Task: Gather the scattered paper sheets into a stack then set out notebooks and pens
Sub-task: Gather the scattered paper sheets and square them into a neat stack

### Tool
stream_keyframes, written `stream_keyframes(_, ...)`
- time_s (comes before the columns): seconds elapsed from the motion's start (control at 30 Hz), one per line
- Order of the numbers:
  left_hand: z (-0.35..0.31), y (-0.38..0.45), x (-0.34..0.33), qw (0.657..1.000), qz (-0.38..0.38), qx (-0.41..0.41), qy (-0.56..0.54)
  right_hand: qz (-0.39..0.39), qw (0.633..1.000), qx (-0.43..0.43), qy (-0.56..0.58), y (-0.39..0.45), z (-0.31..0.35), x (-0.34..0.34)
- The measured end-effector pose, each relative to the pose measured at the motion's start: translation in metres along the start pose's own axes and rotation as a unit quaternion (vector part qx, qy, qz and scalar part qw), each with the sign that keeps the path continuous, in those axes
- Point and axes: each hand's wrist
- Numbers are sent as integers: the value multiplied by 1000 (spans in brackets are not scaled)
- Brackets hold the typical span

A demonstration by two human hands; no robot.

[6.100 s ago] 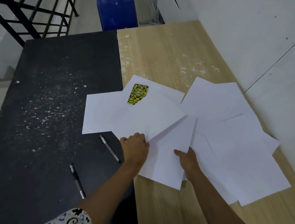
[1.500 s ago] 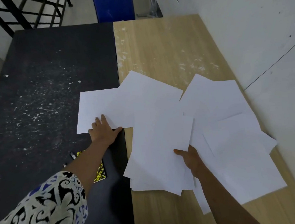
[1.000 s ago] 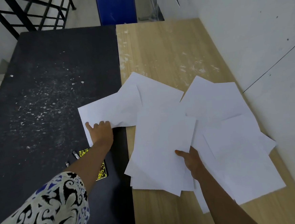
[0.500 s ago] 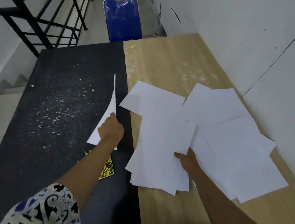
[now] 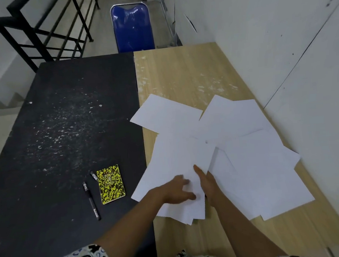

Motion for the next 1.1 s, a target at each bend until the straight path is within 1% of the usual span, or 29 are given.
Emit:
stream_keyframes(0.07,3,-1,1,998,-13,-22,-64,-18,998,45,-42,2,-3,2)
stream_keyframes(0.1,5,-2,2,993,-34,-31,-104,-26,997,51,-50,4,-6,3)
stream_keyframes(0.13,8,-2,3,986,-75,-40,-143,-29,997,52,-50,5,-8,5)
stream_keyframes(0.17,12,-3,4,974,-137,-47,-175,-30,997,48,-44,5,-9,6)
stream_keyframes(0.2,18,-3,8,956,-216,-47,-193,-23,998,44,-31,5,-8,7)
stream_keyframes(0.23,25,-2,12,932,-299,-37,-202,-13,999,40,-15,6,-8,9)
stream_keyframes(0.27,32,-2,19,905,-370,-10,-210,-3,999,39,0,7,-6,11)
stream_keyframes(0.3,40,-2,28,880,-417,31,-226,6,999,43,9,8,-4,13)
stream_keyframes(0.33,47,-1,36,863,-428,80,-256,16,998,52,15,8,0,15)
stream_keyframes(0.37,52,-4,45,857,-407,125,-291,29,998,60,22,7,4,17)
stream_keyframes(0.4,56,-6,54,858,-364,151,-330,48,996,67,29,6,9,18)
stream_keyframes(0.43,60,-10,61,859,-310,151,-378,71,994,71,35,5,14,18)
stream_keyframes(0.47,63,-15,67,855,-250,135,-434,91,993,73,34,4,19,17)
stream_keyframes(0.53,67,-25,73,835,-150,112,-518,111,991,76,24,4,29,10)
stream_keyframes(0.57,70,-28,73,824,-127,113,-541,112,991,77,14,5,33,7)
stream_keyframes(0.6,76,-28,72,815,-123,118,-554,107,991,79,-3,7,37,2)
stream_keyframes(0.67,85,-25,68,800,-149,127,-567,115,988,87,-48,9,43,-8)
stream_keyframes(0.73,92,-22,63,780,-192,148,-577,123,984,83,-94,15,44,-18)
stream_keyframes(0.83,108,-19,62,727,-251,172,-615,75,975,76,-194,31,44,-30)
stream_keyframes(0.9,122,-17,67,699,-296,189,-624,56,962,90,-250,42,42,-36)
stream_keyframes(0.93,129,-14,71,686,-318,203,-622,50,952,110,-282,47,43,-40)
stream_keyframes(1.0,138,-10,77,669,-350,237,-611,26,916,173,-361,56,44,-47)
stream_keyframes(1.07,144,-3,82,663,-366,270,-595,-8,875,230,-427,68,46,-56)
stream_keyframes(1.1,147,0,83,665,-368,283,-585,-25,858,246,-450,72,49,-59)
Point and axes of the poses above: each hand's wrist, its own y-axis towards the middle knuckle, its own x-axis out of the back of the hand, z = x × y, and after that the axes turned 7 degrees about -z, right-handed
